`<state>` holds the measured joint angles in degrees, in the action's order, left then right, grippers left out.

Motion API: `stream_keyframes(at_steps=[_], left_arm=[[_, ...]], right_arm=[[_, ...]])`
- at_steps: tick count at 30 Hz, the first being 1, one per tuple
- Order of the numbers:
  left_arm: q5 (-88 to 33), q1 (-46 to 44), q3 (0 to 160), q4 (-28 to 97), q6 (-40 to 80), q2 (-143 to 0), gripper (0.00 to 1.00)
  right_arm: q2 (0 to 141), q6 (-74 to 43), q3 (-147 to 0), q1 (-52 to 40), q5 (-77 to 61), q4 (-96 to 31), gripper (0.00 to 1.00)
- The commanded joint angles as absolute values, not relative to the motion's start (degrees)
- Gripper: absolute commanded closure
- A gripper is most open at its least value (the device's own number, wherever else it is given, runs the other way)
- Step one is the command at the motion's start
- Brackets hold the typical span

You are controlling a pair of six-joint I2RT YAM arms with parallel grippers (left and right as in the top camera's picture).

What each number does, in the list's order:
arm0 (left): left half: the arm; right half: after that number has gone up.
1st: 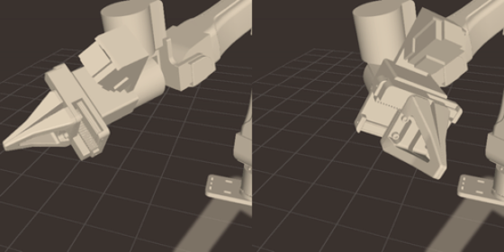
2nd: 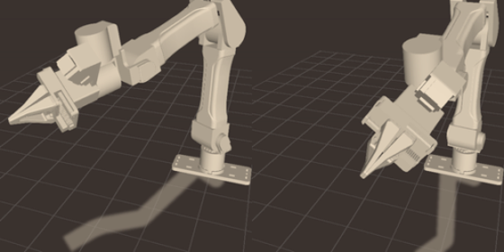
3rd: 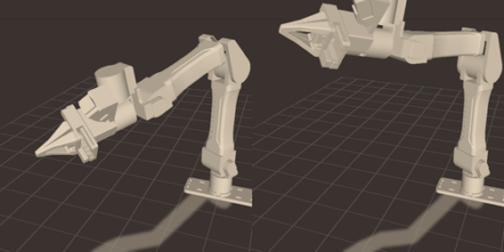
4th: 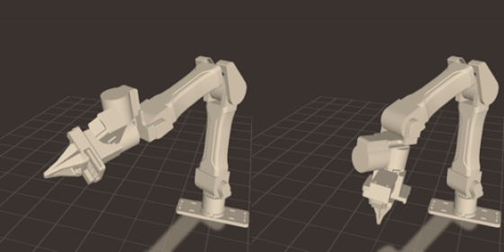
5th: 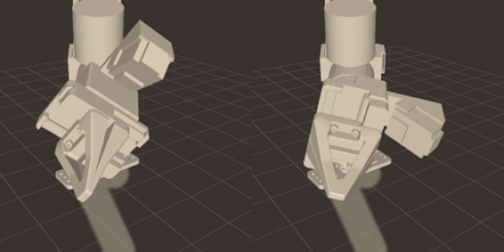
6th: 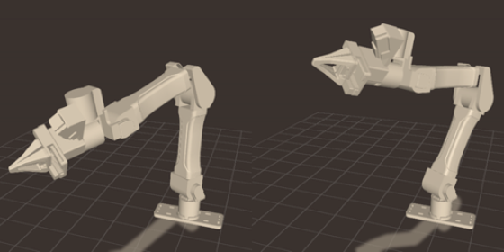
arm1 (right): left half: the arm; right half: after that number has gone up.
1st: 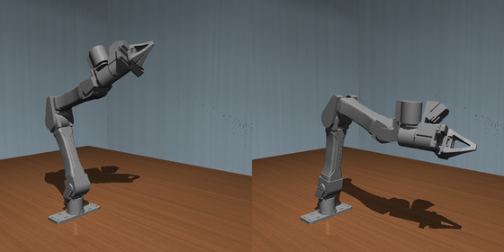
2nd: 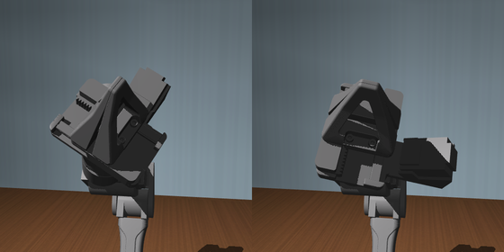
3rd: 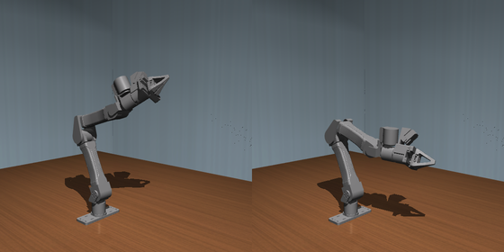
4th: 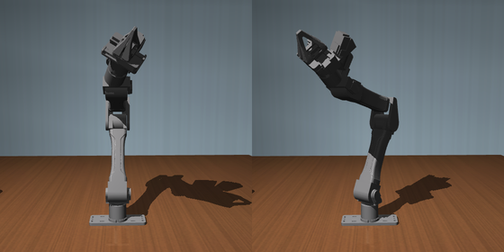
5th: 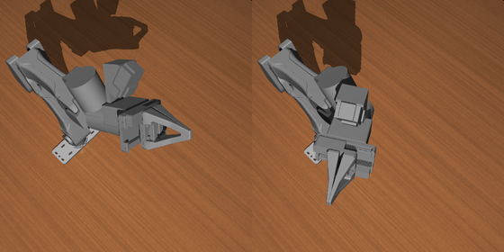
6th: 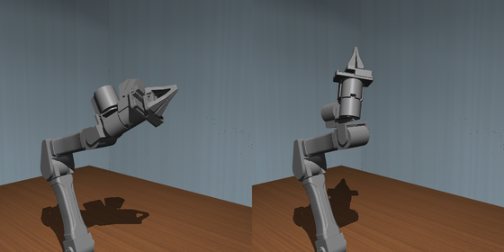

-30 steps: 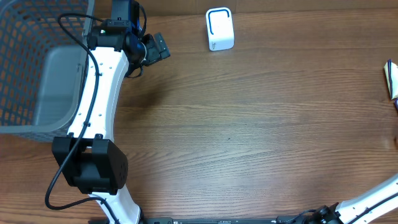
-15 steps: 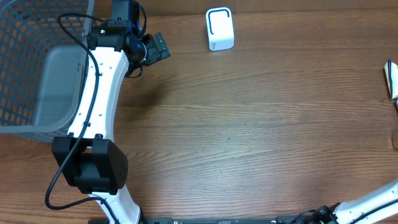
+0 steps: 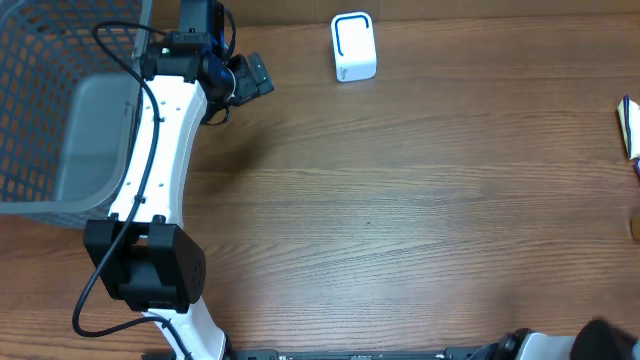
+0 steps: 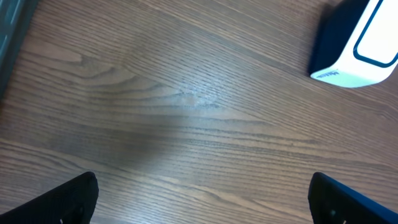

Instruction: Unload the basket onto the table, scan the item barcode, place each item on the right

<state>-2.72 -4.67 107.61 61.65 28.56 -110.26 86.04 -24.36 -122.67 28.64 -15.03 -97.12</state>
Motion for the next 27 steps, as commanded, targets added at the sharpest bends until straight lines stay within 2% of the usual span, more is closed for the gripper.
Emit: stream_keyframes(at_steps=[1, 7, 16, 21, 27], left_arm=[[-2.13, -4.84, 107.94, 61.49, 28.29, -110.37, 0.00], [-2.13, -4.84, 107.94, 61.49, 28.29, -110.37, 0.00], [-2.11, -4.84, 107.94, 61.49, 28.29, -110.37, 0.00], [-2.11, -4.84, 107.94, 61.49, 28.29, -110.37, 0.00], [-2.13, -4.84, 107.94, 61.47, 28.29, -110.37, 0.00]], right_arm=[[78.15, -23.51, -114.69, 22.98, -14.63, -97.01, 0.00], [70.54, -25.89, -103.15, 16.53, -16.38, -97.06, 0.00], [72.60, -25.02, -100.90, 16.03, -19.97, -97.01, 0.00], [72.97, -25.04, -99.53, 16.01, -13.56, -97.03, 0.00], [72.93, -25.21, -92.79, 14.35, -12.88, -93.62, 0.00]])
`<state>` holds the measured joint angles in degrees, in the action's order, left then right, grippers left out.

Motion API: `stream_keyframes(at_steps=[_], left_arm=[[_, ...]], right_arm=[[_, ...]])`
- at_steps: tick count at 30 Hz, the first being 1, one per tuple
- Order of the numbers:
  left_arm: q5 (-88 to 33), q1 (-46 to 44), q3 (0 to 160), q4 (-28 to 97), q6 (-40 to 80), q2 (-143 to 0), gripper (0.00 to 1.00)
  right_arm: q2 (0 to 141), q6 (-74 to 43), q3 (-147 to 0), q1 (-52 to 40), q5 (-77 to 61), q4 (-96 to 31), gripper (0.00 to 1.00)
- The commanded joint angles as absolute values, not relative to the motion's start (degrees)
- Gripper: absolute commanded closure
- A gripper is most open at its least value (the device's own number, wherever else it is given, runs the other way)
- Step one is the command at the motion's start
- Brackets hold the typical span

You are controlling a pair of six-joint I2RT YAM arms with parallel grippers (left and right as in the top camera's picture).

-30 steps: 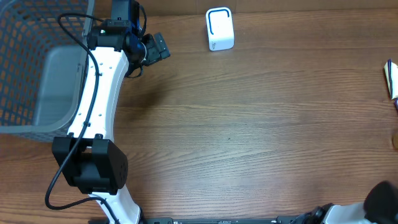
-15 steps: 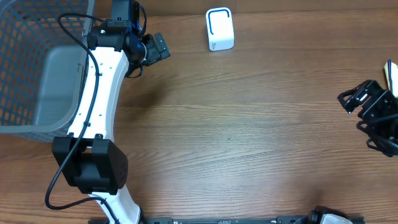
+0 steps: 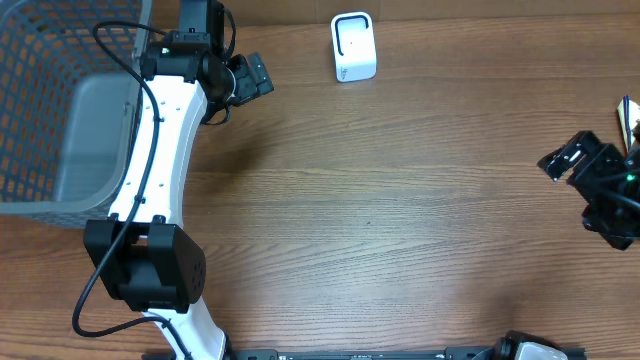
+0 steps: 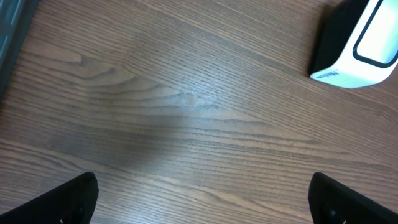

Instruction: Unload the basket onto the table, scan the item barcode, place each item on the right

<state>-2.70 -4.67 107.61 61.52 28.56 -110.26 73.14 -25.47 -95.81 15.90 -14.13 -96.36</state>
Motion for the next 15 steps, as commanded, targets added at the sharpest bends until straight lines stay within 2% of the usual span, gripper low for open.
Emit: stream_keyframes(at_steps=[1, 5, 7, 12, 15], left_arm=[[-2.11, -4.84, 107.94, 61.49, 28.29, -110.37, 0.00], [-2.13, -4.84, 107.94, 61.47, 28.29, -110.37, 0.00], [-2.13, -4.84, 107.94, 61.47, 28.29, -110.37, 0.00], [-2.13, -4.84, 107.94, 61.49, 28.29, -110.37, 0.00], [-2.11, -4.84, 107.94, 61.47, 28.29, -110.37, 0.00]], right_arm=[[72.64, -24.14, -90.50, 13.45, -12.88, -90.59, 0.00], [66.94, -22.31, -78.63, 9.28, -12.95, -75.40, 0.00], [60.31, -22.48, -68.93, 5.96, -13.15, -63.26, 0.00], [44.99, -22.46, -49.98, 0.43, -13.08, -43.59, 0.00], [36.93, -22.46, -43.05, -0.73, -13.08, -41.89, 0.00]])
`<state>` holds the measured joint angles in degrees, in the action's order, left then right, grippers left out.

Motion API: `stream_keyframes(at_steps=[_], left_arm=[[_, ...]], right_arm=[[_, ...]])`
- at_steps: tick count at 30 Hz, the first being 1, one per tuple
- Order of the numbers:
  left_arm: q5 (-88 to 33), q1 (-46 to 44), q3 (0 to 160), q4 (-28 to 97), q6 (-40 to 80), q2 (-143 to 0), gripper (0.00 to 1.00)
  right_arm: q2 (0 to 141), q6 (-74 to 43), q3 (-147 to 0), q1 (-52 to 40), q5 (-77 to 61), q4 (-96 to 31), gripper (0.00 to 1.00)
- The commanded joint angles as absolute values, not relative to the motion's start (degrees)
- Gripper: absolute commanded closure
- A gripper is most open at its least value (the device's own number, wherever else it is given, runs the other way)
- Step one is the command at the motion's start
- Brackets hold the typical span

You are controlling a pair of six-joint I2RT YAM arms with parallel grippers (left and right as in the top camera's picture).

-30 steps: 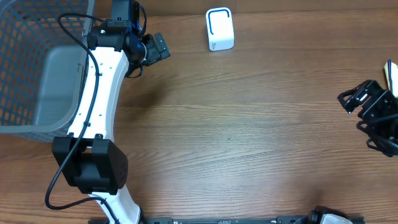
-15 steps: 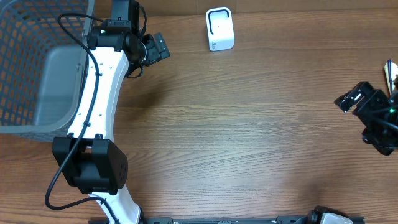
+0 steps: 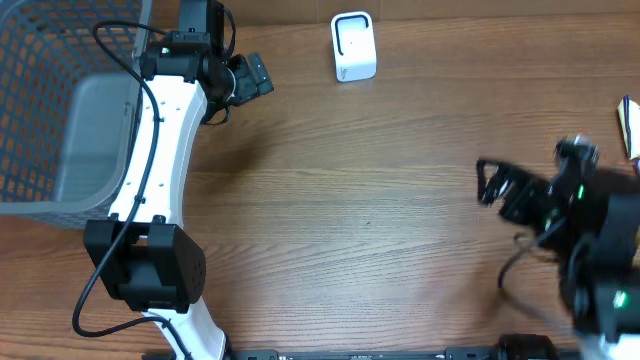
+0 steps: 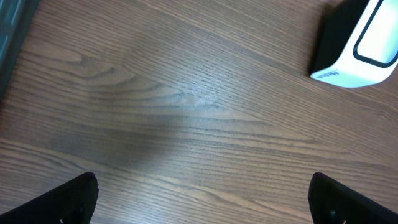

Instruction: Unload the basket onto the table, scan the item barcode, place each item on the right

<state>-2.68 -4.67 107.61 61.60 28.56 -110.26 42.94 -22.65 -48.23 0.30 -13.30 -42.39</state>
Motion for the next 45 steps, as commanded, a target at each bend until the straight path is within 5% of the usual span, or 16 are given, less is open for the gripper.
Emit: stream_keyframes(at_steps=[1, 10, 25, 45], left_arm=[[-2.13, -4.84, 107.94, 61.47, 28.29, -110.37, 0.00], [-2.11, -4.84, 107.94, 61.47, 28.29, -110.37, 0.00], [-2.13, -4.84, 107.94, 61.49, 28.29, -110.37, 0.00], [-2.13, -4.84, 107.94, 61.49, 28.29, -110.37, 0.00]], right_arm=[[32.62, -22.46, -40.16, -0.80, -13.06, -43.11, 0.00], [21.02, -19.40, -31.75, -1.76, -3.73, -40.56, 0.00], [0.34, -13.47, -5.06, -6.04, -3.90, -12.73, 0.00], [0.16, -8.51, -0.43, -3.99, 0.60, -4.80, 0.00]])
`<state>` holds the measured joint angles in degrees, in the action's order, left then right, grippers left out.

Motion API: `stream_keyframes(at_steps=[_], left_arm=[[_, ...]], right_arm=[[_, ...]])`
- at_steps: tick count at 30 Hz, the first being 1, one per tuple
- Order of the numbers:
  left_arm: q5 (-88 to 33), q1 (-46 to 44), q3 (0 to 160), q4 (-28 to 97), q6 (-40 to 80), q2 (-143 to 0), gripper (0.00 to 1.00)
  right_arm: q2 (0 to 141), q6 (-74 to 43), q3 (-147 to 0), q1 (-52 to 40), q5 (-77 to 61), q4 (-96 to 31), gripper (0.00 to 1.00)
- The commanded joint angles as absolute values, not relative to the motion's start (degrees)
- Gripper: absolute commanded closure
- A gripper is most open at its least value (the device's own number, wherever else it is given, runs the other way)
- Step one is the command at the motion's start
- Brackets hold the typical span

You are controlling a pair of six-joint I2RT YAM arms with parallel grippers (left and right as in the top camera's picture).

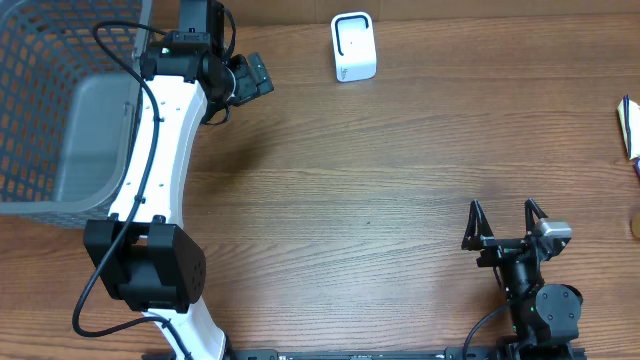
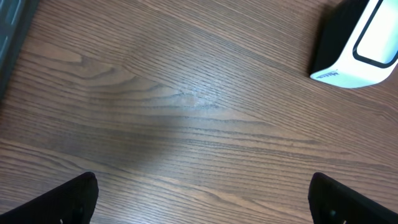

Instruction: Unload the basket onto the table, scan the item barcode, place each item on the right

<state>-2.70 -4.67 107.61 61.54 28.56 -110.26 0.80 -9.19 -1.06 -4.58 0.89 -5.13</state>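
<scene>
The white scanner [image 1: 353, 46] with a blue outline stands at the back of the wooden table; the left wrist view shows it at the upper right [image 2: 360, 46]. My left gripper [image 1: 258, 76] hovers left of the scanner, open with nothing in it [image 2: 202, 200]; only bare wood lies between its dark fingertips [image 2: 68, 199]. My right gripper [image 1: 502, 222] is at the front right, fingers spread, open and empty. An item [image 1: 628, 127] with blue and yellow edges shows only partly at the right edge, far from both grippers.
A grey mesh basket [image 1: 30, 60] holding a pale grey bin [image 1: 90, 140] fills the left side beside the left arm. A small brown thing [image 1: 636, 225] peeks in at the right edge. The table [image 1: 360, 180] is brown wood.
My right arm was blurred at the right middle of the table; now its gripper is lower, near the front edge, open and empty. The left arm and scanner are unchanged.
At first the right arm barely showed in the bottom right corner. Then its gripper was at the right edge, just below the item. Later it was farther left, blurred, and now it is at the front right, empty. The left gripper stayed open left of the scanner.
</scene>
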Motion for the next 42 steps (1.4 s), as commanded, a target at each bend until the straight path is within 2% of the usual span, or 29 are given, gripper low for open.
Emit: stream_keyframes(at_steps=[1, 32, 38, 42], left_arm=[[-2.11, -4.84, 107.94, 61.47, 28.29, -110.37, 0.00], [-1.89, -4.91, 107.94, 61.91, 28.27, -110.06, 0.00], [0.45, -4.91, 107.83, 64.84, 28.05, -103.96, 0.00], [0.36, -5.80, 102.78, 63.31, 25.80, -94.91, 0.00]], right_arm=[[0.16, -8.60, -0.43, -3.99, 0.25, -4.80, 0.00], [0.16, -8.71, -0.45, -4.14, 0.36, -4.75, 0.00], [0.16, -8.71, -0.45, -4.14, 0.36, -4.75, 0.00], [0.16, -8.71, -0.45, -4.14, 0.36, -4.75, 0.00]])
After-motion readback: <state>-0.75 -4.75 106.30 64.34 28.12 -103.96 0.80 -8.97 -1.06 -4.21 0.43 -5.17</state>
